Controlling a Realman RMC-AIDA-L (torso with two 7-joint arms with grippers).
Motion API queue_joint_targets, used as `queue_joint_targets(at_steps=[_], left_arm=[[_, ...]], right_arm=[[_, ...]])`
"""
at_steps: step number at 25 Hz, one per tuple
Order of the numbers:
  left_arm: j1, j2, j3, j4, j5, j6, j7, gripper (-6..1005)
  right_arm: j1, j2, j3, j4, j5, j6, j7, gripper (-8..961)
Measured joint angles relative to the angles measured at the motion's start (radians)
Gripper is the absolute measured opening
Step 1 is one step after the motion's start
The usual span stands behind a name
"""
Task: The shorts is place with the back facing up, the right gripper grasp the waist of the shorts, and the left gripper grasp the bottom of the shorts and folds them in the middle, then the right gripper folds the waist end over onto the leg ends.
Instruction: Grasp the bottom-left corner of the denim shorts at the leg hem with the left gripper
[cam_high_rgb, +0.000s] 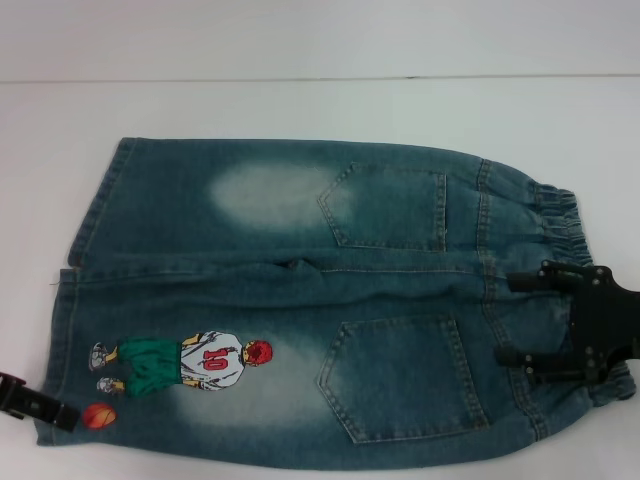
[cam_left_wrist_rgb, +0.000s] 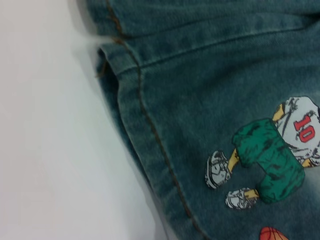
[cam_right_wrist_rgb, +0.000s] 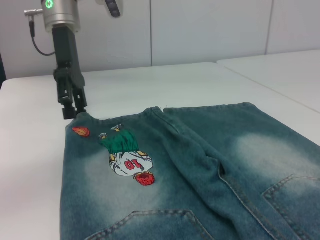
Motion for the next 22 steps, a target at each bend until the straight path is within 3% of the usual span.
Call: queue_joint_targets(at_steps=[6, 9, 22], left_arm=[[-0.011, 0.003, -0.011, -0.034, -0.001, -0.021, 0.0, 876], [-0.023, 0.015, -0.031, -0.082, -0.001, -0.021, 0.0, 794], [-0.033, 0.017, -0.032, -0.082, -0.002, -0.023, -0.025, 366]], right_arm=[[-0.009, 0.0, 0.004, 0.002, -0.001, -0.001, -0.002, 897], [-0.01, 0.0, 0.011, 0.004, 0.0, -0.001, -0.007, 896], [-0.019, 0.0, 0.016, 0.009, 0.001, 0.001, -0.017, 894]])
